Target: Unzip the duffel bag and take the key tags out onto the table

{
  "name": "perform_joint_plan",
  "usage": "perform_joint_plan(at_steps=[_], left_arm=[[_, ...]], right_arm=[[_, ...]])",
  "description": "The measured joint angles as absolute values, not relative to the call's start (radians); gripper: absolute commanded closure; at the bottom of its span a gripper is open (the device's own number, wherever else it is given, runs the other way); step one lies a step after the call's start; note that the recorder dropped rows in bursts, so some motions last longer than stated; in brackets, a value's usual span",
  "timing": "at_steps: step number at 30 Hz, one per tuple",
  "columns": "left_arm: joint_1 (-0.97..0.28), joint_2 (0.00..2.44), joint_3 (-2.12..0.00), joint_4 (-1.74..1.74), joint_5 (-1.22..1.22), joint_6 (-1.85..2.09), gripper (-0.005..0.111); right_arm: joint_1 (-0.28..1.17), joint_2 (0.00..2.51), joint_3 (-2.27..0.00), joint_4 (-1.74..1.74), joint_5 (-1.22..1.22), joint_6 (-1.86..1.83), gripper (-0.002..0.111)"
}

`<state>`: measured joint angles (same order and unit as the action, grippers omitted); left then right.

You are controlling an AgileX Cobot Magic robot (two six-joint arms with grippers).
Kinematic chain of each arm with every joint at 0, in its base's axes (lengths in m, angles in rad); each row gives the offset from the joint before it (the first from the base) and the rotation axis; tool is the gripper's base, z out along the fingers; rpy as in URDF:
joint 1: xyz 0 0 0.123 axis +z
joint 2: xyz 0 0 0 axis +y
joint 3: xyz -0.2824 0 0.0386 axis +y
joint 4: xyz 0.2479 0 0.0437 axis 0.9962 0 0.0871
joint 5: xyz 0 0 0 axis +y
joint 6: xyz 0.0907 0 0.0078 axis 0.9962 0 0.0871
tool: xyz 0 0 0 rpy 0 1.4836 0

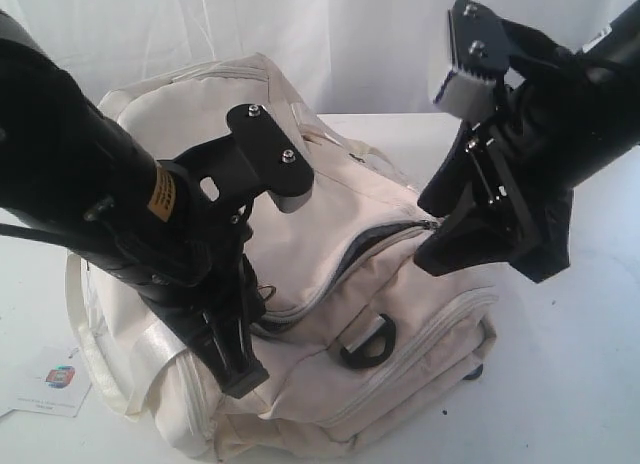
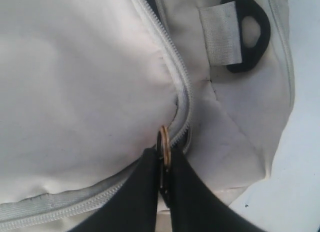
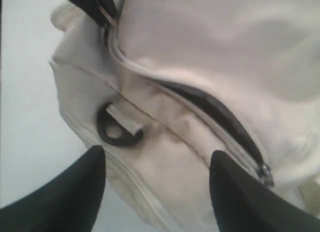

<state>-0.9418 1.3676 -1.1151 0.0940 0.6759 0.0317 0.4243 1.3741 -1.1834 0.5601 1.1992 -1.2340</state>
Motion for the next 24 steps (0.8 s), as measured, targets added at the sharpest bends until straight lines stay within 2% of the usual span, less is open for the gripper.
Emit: perform_joint_plan(at_steps=[6,18,24], left_arm=[[-0.942,1.368,-1.115,0.094,0.667,0.03,0.107],[-0.942,1.368,-1.115,0.094,0.654,0.028,0.107],[-0.942,1.368,-1.115,0.094,0.654,0.028,0.107]], right_arm=[[0.427,1.374,-1.183,0.411,1.169,-1.146,0.077],[0.485,1.374,-1.14,0.473,1.214,-1.361,0.078],[0.53,1.374,-1.069,0.418,1.084,-1.406,0.08]])
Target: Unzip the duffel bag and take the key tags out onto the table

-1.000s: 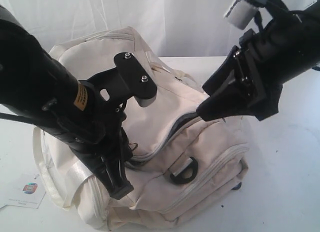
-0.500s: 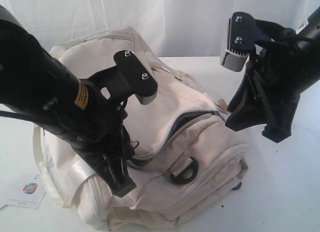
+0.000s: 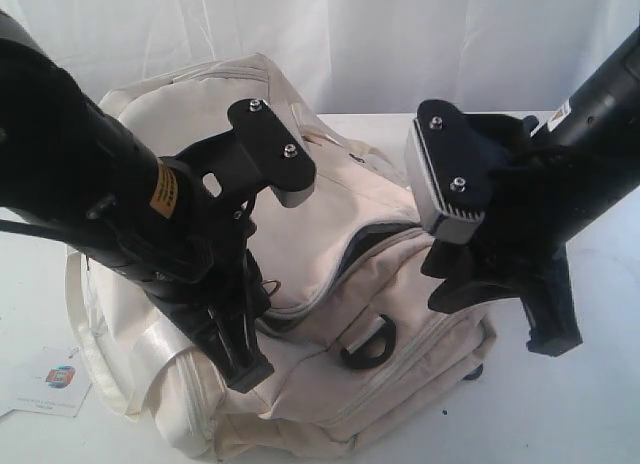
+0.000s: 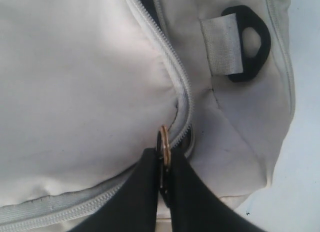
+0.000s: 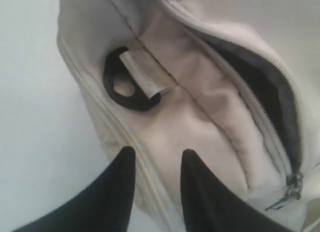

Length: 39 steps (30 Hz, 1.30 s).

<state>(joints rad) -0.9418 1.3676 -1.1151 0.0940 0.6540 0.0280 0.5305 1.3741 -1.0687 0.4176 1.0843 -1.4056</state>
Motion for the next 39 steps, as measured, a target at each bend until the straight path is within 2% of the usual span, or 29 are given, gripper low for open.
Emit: perform_joint_plan(at_steps=[3,8,12,16,18,28,39], left_arm=[[-0.942,1.368,-1.115,0.094,0.654,0.028,0.107],[-0.942,1.368,-1.115,0.094,0.654,0.028,0.107],[-0.942,1.368,-1.115,0.094,0.654,0.028,0.107],[-0.942,1.368,-1.115,0.094,0.654,0.028,0.107],[-0.942,1.368,-1.115,0.094,0.654,0.028,0.107],[-0.942,1.368,-1.115,0.094,0.648,0.017,0.107],[-0.942,1.368,-1.115,0.094,0.644,0.009,0.107]], right_arm=[[0.549,1.372,-1.033,0.407,0.991,-1.42,0.085],[0.573,1.352,-0.995,0.4,0.883,-1.424,0.084],[0.601,1.328,-0.992,0.402,0.845,-1.424,0.074],[0.623,1.325,-0.99,0.404,0.827,-1.426,0.058],[0.626,1.325,-0.988,0.404,0.81,-1.431,0.055],[0.628,1.325,-0.905,0.468,0.681,-1.537,0.054],[0.679,1.325,-0.886,0.63,0.645,-1.619,0.055]])
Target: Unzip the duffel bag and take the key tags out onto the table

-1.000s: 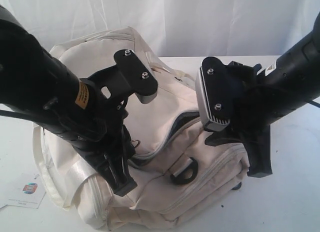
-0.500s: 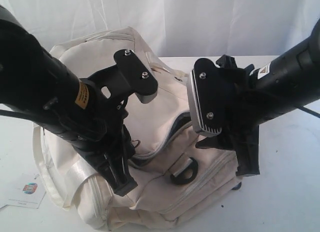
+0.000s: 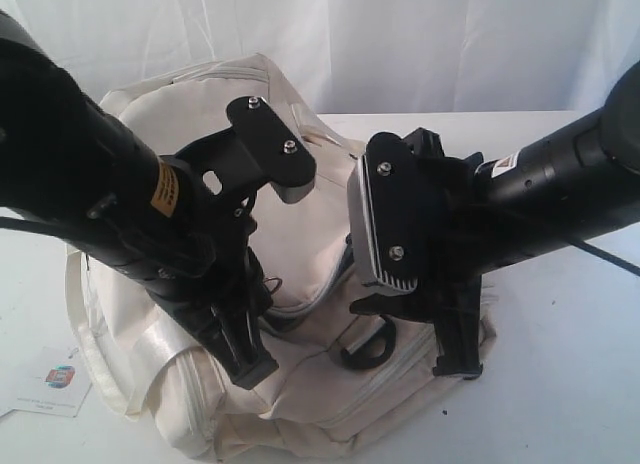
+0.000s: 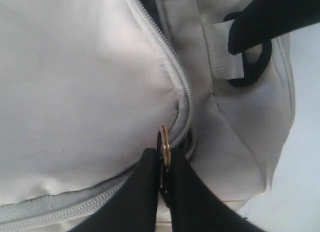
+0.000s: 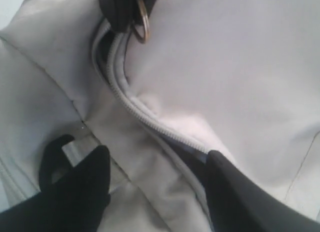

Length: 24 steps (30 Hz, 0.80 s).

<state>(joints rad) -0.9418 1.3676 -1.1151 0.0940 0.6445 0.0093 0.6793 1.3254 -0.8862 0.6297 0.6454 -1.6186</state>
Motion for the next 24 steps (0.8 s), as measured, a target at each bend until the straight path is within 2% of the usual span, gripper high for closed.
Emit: perform_joint_plan(at_steps=[11,19,24], left_arm=[[-0.942,1.368,-1.114,0.094,0.613,-0.044,0.107],[-0.942,1.368,-1.114,0.094,0.613,-0.044,0.107],[-0.942,1.368,-1.114,0.094,0.613,-0.045,0.107]], right_arm=[[0.687,1.339,-0.886,0.728,0.646,-1.713,0.056],[0.687,1.406,-0.886,0.751,0.648,-1.781,0.072],[0.687,1.418,-0.886,0.755,0.648,-1.782,0.071]])
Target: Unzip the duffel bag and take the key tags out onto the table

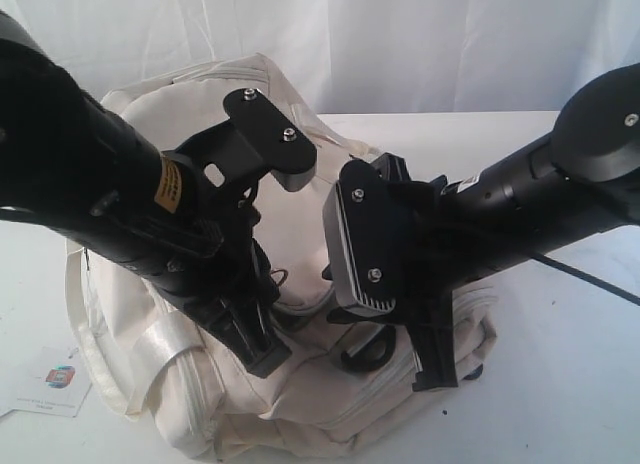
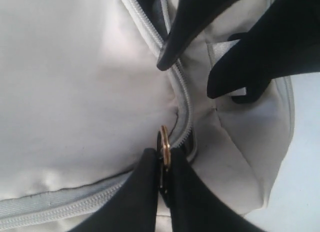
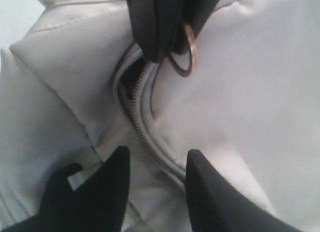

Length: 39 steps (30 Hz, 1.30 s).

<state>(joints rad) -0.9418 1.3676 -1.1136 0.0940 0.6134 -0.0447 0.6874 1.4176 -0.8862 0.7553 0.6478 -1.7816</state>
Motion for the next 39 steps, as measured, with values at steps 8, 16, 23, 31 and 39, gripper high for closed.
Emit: perform_joint_plan(at_steps=[8,16,23,31,39], left_arm=[[-0.942,1.368,-1.114,0.094,0.613,-0.058,0.107],[-0.942,1.368,-1.114,0.094,0.613,-0.062,0.107],[-0.942,1.368,-1.114,0.094,0.613,-0.066,0.107],[-0.942,1.368,-1.114,0.104,0.638,-0.091,0.107],[-0.942,1.363,-1.114,0.165,0.654,-0.168,0.107]], right_arm=[[0.687,1.433,-0.886,0.814,0.668,-1.822,0.063],[0.708,1.437,-0.886,0.833,0.668,-1.847,0.069],[0.733,1.439,-0.886,0.847,0.651,-1.841,0.101],[0.733,1.439,-0.886,0.847,0.659,-1.773,0.108],[0.733,1.439,-0.886,0.84,0.674,-1.754,0.108]])
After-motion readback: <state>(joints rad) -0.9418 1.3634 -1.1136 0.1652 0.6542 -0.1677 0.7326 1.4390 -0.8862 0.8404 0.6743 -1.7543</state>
